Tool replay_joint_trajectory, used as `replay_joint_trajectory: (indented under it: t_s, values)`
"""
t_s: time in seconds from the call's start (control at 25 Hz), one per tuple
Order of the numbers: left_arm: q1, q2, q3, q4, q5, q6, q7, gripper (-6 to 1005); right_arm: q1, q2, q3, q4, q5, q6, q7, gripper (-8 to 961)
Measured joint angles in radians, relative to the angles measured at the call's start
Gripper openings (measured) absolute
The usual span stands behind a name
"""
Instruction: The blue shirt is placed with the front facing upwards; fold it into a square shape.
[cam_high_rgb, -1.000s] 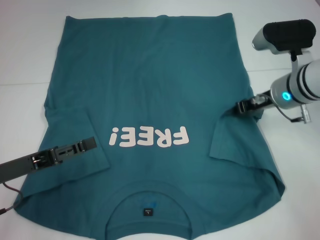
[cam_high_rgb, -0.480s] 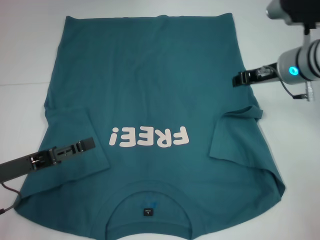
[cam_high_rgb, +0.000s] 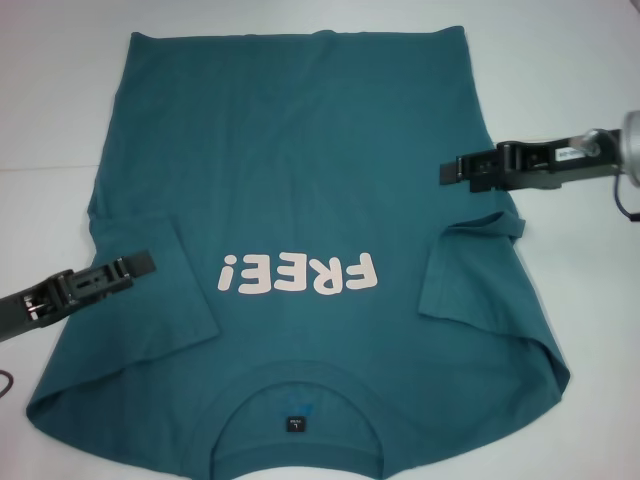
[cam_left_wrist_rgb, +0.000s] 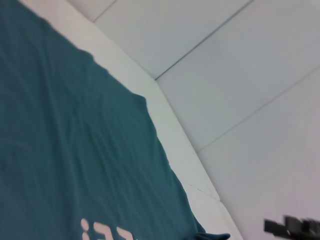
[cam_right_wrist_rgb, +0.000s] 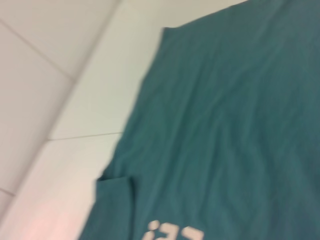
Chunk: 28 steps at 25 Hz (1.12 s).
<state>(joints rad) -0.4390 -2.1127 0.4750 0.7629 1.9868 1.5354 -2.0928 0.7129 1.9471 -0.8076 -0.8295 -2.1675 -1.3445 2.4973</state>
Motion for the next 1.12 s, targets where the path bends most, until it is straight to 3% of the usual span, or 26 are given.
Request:
replay_joint_trajectory:
  t_s: [0.12,0.32,0.56,0.88,1.12]
  values:
    - [0.004,0.01,0.0,0.013,0.007,0.013,-0.101,721,-0.042,-0.005,0.032,0.0,0.058,-0.07,-0.04,508]
    - [0.008,0.024,-0.001,0.036,0.065,0.033,-0.262,721,-0.105,-0.012,0.102,-0.001,0.083,-0.158,-0.09,753]
    - [0.008,0.036,-0.016,0.089,0.21,0.038,-0.393,721,-0.135,-0.034,0.137,0.002,0.082,-0.19,-0.091,897]
    - [0.011,0.056,-0.111,0.127,0.343,0.057,-0.441,720,-0.128,-0.034,0.13,0.009,0.078,-0.193,-0.092,897]
    - [0.015,0.06,-0.131,0.134,0.393,0.044,-0.436,721,-0.124,-0.032,0.129,0.009,0.078,-0.192,-0.091,897]
